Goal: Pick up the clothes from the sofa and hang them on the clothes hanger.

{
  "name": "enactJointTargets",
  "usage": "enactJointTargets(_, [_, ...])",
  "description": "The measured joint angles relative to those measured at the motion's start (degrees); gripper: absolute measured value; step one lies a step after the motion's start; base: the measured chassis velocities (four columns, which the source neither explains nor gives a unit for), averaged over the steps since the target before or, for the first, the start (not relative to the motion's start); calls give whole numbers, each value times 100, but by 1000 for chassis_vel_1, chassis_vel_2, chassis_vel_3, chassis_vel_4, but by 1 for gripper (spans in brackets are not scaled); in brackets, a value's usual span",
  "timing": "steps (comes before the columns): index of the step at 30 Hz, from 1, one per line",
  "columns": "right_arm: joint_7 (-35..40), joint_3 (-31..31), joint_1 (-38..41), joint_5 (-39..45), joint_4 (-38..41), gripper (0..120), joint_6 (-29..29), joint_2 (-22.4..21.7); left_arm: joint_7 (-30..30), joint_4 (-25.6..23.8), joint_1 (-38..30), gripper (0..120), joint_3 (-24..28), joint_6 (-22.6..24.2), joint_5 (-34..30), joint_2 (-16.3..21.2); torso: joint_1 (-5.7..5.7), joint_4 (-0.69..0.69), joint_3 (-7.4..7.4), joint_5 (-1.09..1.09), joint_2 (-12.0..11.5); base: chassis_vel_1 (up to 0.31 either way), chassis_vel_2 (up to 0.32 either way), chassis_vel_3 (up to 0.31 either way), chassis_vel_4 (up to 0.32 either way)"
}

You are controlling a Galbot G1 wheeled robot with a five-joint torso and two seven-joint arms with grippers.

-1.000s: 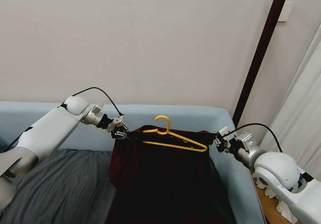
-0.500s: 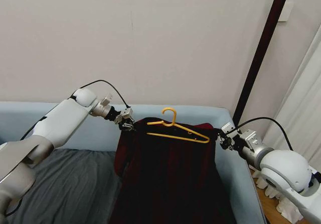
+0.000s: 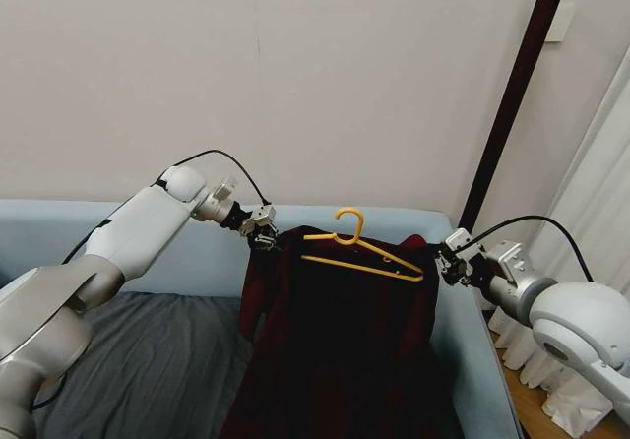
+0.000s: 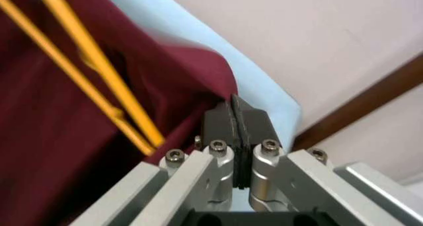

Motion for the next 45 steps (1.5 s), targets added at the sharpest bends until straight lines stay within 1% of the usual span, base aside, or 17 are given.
enactJointTargets(7, [-119, -1, 216, 119, -117, 0, 19, -212, -25, 55, -53, 1, 51, -50, -12, -4, 0, -1, 0, 0, 0, 0, 0, 0, 0])
enactJointTargets(13, [-113, -27, 256, 21, 22, 0, 116, -193, -176, 161, -77, 1, 56, -52, -1, -101, 0, 0, 0, 0, 0, 0, 0, 0, 0])
enactJointTargets(14, [-134, -37, 241, -79, 41, 0, 181, -184, -215, 175, -87, 1, 56, -51, -7, -126, 0, 0, 0, 0, 0, 0, 0, 0, 0])
enactJointTargets(18, [-377, -80, 113, -916, 50, 0, 595, -157, -384, 275, -147, 1, 48, -14, -61, -276, 0, -2, 0, 0, 0, 0, 0, 0, 0])
enactJointTargets(24, [-393, -106, 93, -1060, 191, 0, 622, -103, -495, 467, -175, 1, 48, -8, -15, -464, 0, 0, 0, 0, 0, 0, 0, 0, 0])
enactJointTargets(26, [-305, -144, 92, -806, 298, 0, 608, -29, -573, 550, -174, 1, 24, -8, -40, -580, 0, 0, 0, 0, 0, 0, 0, 0, 0])
enactJointTargets(28, [-52, -195, 84, -373, 374, 0, 608, 104, -651, 593, -139, 1, -32, 0, -140, -688, 0, -1, 0, 1, 0, 0, 0, 0, 0])
enactJointTargets(29, [-52, -195, 84, -373, 374, 0, 608, 104, -651, 593, -139, 1, -32, 0, -140, -688, 0, -1, 0, 1, 0, 0, 0, 0, 0])
enactJointTargets(32, [442, -253, 66, 314, 380, 0, 679, 281, -753, 558, -63, 1, -75, 125, -484, -771, 0, -1, 0, 0, 0, 0, 0, 0, 0])
enactJointTargets(33, [582, -269, 61, 473, 356, 0, 716, 325, -765, 529, -41, 1, -83, 167, -625, -783, 0, -1, 0, 0, 0, 0, 0, 0, 0])
enactJointTargets(34, [582, -269, 61, 473, 356, 0, 716, 325, -765, 529, -41, 1, -83, 167, -625, -783, 0, -1, 0, 0, 0, 0, 0, 0, 0])
enactJointTargets(36, [893, -297, 52, 829, 240, 0, 783, 413, -765, 457, -3, 1, -89, 249, -850, -786, 0, -1, 0, 0, 0, 0, 0, 0, 0])
enactJointTargets(39, [1362, -313, 83, 1364, 120, 0, 773, 475, -699, 374, 21, 1, -90, 270, -933, -778, 0, -1, 0, 1, 0, 0, 0, 0, 0])
enactJointTargets(40, [1362, -313, 83, 1364, 120, 0, 773, 475, -699, 374, 21, 1, -90, 270, -933, -778, 0, -1, 0, 1, 0, 0, 0, 0, 0])
enactJointTargets(42, [1732, -301, 204, 1958, 113, 0, 713, 489, -693, 294, 28, 1, -92, 274, -963, -755, 0, -1, 0, 1, 0, 0, 0, 0, 0])
enactJointTargets(44, [2159, -255, 447, 2839, 197, 0, 567, 495, -697, 175, 39, 1, -93, 281, -996, -700, 0, -2, 0, 0, 0, 0, 0, 0, 0])
enactJointTargets(45, [2159, -255, 447, 2839, 197, 0, 567, 495, -697, 175, 39, 1, -93, 281, -996, -700, 0, -2, 0, 0, 0, 0, 0, 0, 0])
